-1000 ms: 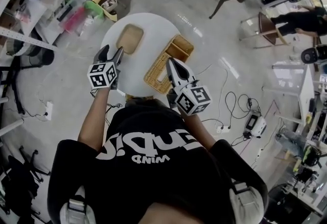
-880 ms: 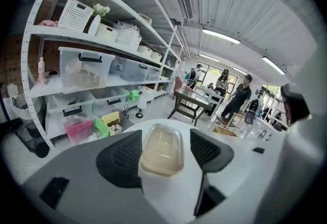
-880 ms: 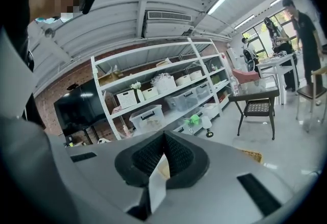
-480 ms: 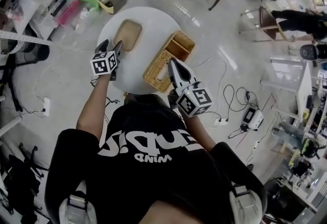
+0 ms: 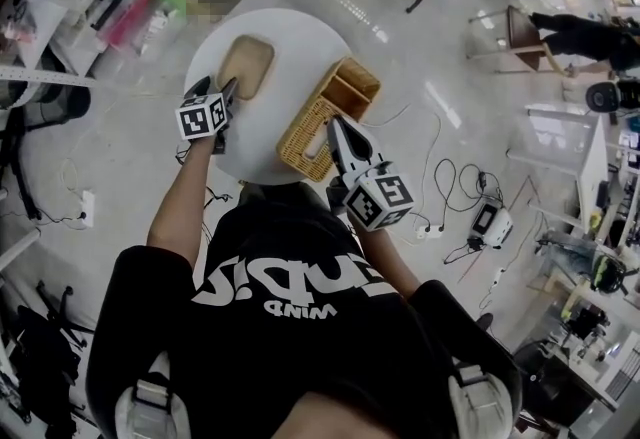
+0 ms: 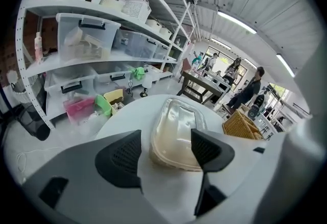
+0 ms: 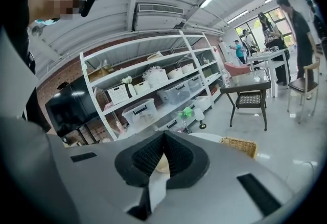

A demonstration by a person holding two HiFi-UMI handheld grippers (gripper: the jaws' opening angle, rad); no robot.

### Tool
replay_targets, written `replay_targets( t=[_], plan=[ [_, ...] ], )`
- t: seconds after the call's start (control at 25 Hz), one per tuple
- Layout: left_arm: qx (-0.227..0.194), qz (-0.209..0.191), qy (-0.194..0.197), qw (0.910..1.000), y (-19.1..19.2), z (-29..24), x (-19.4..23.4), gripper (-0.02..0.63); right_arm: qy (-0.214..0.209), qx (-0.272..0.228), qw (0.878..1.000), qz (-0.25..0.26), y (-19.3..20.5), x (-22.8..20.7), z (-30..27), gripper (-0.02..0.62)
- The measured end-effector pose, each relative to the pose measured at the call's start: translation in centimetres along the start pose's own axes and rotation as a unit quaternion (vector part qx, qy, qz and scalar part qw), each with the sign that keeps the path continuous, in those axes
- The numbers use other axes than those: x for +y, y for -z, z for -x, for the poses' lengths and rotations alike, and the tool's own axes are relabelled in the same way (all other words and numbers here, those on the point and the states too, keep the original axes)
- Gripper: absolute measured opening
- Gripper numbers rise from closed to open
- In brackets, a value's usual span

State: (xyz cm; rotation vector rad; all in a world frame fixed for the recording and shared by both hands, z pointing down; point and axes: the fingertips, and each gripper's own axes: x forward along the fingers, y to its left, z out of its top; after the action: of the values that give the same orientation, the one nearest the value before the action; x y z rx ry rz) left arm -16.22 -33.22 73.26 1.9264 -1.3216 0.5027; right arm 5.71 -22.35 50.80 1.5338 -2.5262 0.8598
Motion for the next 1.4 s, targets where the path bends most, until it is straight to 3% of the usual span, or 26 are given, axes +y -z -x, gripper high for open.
replay_targets(
  t=[0.52,1.16,1.4],
  plan=[
    [0.019,0.008,0.017,0.9996,1.0,-0.9,-0.4,0.252,0.004,0.006,1.000,-0.005,0.5,-0.1,0.0,-0.002],
    [0.010,-0.019,-0.017,0.9996,0.6,1.0,0.1,0.199,-0.003,0.002,1.000,-0.002,0.7,0.4,0.4,-0.002],
    [-0.009,0.007,-0.013,0.9998,-0.1,2.2,0.0,0.139,-0.005,-0.003,1.000,-0.002,0.9,0.6,0.8,-0.002]
  ],
)
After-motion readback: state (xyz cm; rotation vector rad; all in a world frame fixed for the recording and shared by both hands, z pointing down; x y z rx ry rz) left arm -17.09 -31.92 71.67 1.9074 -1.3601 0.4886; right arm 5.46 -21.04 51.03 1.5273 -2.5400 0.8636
